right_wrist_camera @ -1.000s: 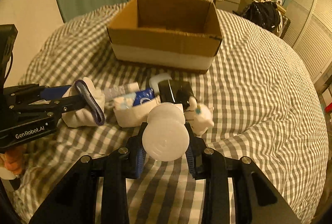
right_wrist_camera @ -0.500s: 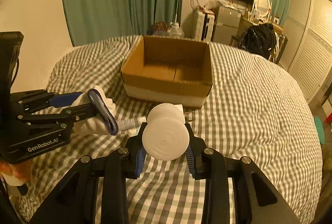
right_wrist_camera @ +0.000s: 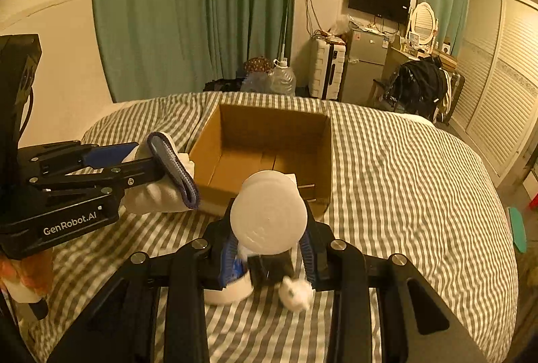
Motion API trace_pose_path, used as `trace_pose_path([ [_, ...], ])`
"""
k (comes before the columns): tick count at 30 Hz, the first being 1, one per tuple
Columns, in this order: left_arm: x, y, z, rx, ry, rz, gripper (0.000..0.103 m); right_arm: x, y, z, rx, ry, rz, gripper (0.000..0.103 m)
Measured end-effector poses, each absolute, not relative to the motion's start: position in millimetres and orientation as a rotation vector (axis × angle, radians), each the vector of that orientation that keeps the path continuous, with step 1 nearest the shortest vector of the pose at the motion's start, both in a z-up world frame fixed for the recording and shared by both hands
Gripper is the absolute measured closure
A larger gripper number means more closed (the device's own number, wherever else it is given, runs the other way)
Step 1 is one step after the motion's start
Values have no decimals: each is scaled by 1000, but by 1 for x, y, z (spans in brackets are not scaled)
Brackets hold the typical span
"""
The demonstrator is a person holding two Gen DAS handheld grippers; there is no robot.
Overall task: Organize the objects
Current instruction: 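Carry socks and cup into the box and open both grippers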
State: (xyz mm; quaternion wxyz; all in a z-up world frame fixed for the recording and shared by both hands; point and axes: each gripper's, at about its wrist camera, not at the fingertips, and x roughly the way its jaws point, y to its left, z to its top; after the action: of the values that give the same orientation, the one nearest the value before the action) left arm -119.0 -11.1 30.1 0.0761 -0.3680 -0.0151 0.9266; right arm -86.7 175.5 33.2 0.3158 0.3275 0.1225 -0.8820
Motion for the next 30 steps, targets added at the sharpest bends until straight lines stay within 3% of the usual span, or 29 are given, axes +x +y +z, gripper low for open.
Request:
trace_pose_path([
  [10,-192,-17,13,-1154,-51,2799,65,-161,147,32,862,273,-2317,71],
  [30,-277,14,-60,-1283,-9,2704,65,-290,112,-38,1020,240,-2306,71],
])
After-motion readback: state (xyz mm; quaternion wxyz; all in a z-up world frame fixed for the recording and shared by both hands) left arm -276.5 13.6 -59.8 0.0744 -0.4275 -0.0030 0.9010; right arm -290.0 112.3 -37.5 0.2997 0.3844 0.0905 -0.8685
